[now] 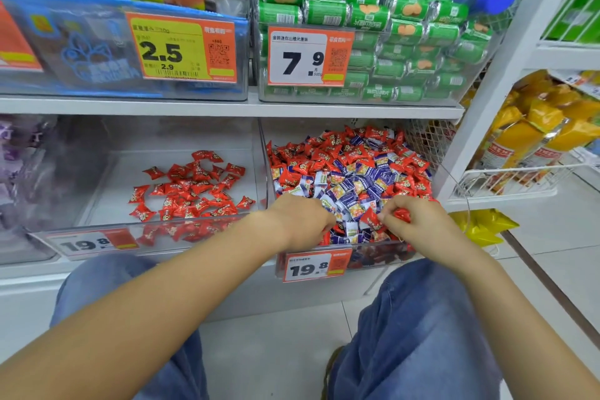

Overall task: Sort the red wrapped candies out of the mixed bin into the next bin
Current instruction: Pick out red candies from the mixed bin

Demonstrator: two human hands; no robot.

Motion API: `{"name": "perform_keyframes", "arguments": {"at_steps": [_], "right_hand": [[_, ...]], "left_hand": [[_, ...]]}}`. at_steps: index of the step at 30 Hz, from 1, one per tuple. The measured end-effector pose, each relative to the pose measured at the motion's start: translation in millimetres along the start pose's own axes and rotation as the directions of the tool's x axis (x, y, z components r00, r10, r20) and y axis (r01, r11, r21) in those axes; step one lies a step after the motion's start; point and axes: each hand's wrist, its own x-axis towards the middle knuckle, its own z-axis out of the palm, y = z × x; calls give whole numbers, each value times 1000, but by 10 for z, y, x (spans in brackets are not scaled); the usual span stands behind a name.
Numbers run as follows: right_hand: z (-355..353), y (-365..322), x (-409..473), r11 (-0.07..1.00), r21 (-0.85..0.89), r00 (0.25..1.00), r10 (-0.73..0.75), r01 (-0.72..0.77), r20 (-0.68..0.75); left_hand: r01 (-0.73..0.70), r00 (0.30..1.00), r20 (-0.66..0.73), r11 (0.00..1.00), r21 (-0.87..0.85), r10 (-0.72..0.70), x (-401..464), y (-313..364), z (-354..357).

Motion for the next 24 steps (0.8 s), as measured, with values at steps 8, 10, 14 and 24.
{"name": "perform_keyframes", "arguments": {"at_steps": [8, 10, 14, 24], "right_hand": [[82, -542, 42, 887, 457, 997, -33, 62, -71], [165, -801, 152, 857, 511, 998, -53, 69, -46], [455, -1435, 541, 911, 379, 987, -151, 163, -60], [886, -1846, 1066, 894, -51, 890, -436, 445, 132]], "left_hand": [[42, 867, -457, 942, -334, -201, -357, -304, -320], [61, 817, -481, 877, -476, -317, -530, -598, -310], [152, 766, -330, 655, -740, -552, -859, -1221, 23], [143, 631, 53, 48, -989, -774, -1122, -1689, 397]]}}
